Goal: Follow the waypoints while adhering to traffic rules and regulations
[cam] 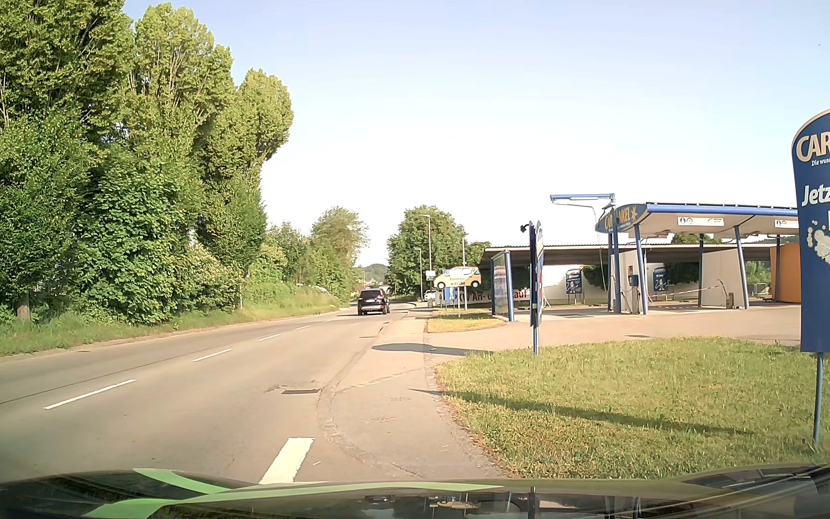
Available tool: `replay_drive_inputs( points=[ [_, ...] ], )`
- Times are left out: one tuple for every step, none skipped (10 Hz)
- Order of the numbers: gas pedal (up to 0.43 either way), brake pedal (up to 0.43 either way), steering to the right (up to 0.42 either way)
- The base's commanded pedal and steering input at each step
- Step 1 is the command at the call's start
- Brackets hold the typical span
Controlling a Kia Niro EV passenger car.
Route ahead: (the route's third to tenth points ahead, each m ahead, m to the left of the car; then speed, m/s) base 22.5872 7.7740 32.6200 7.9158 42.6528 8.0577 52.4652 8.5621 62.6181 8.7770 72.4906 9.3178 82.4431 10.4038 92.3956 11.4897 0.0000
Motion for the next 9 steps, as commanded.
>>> replay_drive_inputs(
  points=[
    [0.0, 0.299, -0.007],
    [0.0, 0.299, -0.007],
    [0.0, 0.299, -0.007],
    [0.0, 0.299, -0.007],
    [0.0, 0.299, -0.007],
    [0.0, 0.299, -0.007],
    [0.0, 0.299, -0.007],
    [0.0, 0.299, -0.007],
    [0.0, 0.299, -0.007]
  ],
)
